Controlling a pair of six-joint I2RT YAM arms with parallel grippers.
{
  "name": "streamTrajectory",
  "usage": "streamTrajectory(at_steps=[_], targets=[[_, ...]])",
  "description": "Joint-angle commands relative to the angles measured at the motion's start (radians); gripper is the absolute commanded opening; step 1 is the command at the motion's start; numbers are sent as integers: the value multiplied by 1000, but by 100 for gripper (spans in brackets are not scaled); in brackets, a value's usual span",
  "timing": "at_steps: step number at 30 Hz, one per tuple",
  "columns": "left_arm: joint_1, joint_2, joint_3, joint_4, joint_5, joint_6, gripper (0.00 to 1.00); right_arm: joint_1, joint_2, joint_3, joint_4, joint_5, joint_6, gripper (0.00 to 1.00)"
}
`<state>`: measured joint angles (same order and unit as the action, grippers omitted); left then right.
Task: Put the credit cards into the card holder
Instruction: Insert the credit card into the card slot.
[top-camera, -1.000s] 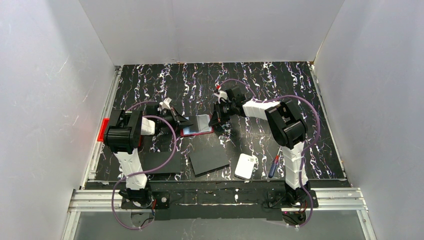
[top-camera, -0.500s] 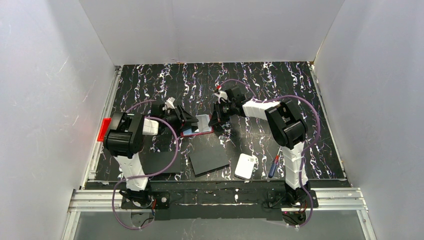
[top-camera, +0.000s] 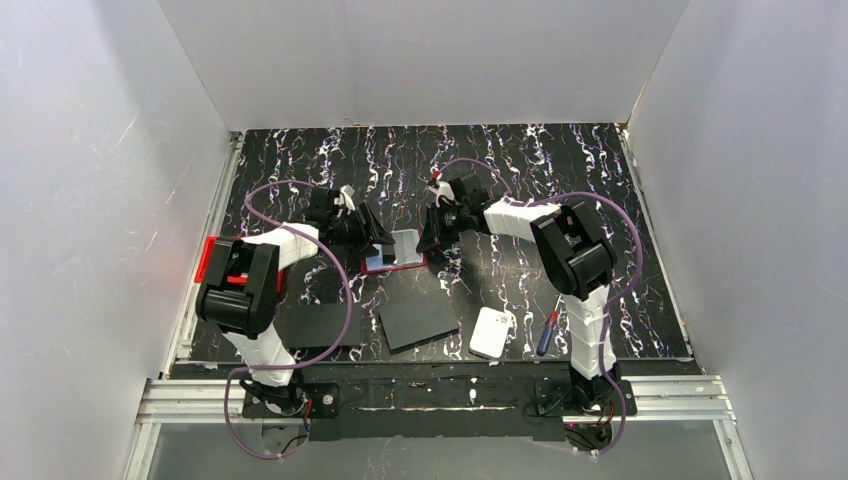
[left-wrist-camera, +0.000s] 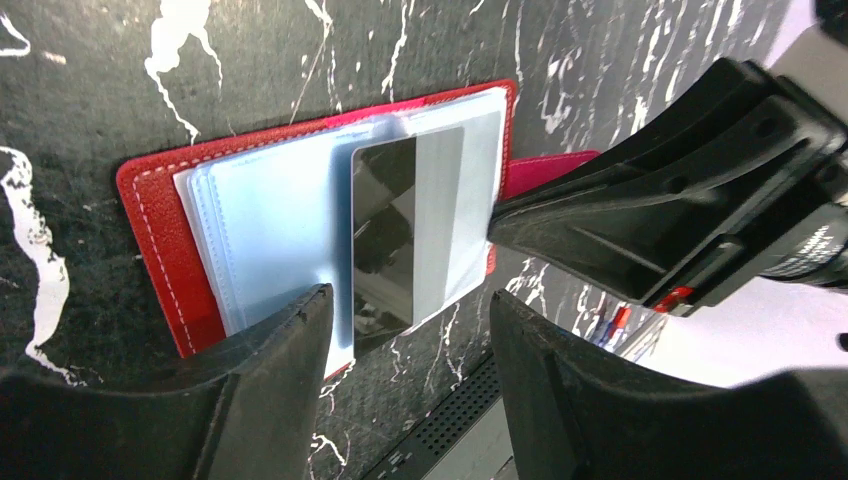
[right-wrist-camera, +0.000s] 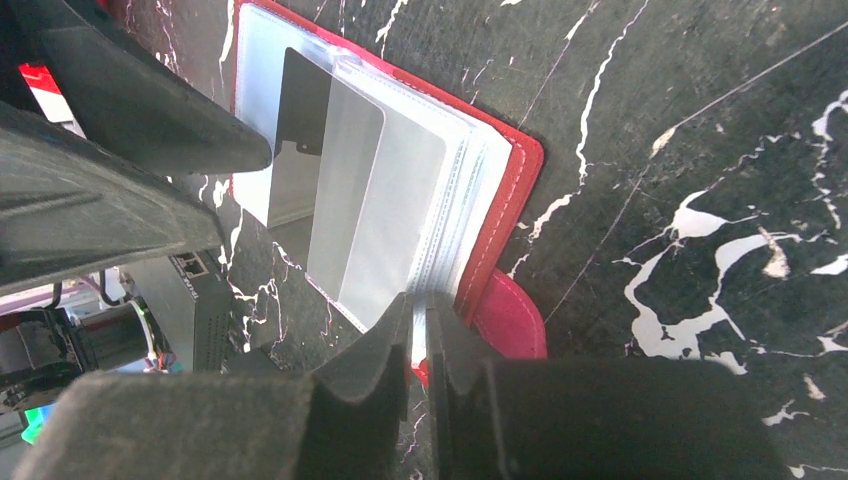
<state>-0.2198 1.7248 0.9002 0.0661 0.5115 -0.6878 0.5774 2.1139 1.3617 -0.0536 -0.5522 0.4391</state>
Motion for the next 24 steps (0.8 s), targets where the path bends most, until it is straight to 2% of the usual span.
streamTrajectory(at_steps=[1, 5, 9, 12, 17, 21, 24], targets=[[-25, 6, 34, -126, -62, 55, 54, 1, -33, -2, -12, 30, -7, 19], [-52, 31, 56, -119, -60, 47, 50, 1, -32, -1, -12, 27, -9, 19], [-85, 45, 62, -73, -32, 20, 34, 1, -35, -12, -4, 21, -6, 18], [-102, 54, 75, -30, -30, 7, 30, 1, -39, -21, 9, 16, 2, 18], [-137, 93, 123, -28, -18, -2, 35, 1, -42, -31, 29, 5, 16, 17], [-145, 90, 132, -38, -30, 3, 43, -1, -49, -33, 32, 2, 19, 17], [-146, 55, 122, -104, -86, 54, 51, -8, -60, -34, 28, 2, 17, 20]])
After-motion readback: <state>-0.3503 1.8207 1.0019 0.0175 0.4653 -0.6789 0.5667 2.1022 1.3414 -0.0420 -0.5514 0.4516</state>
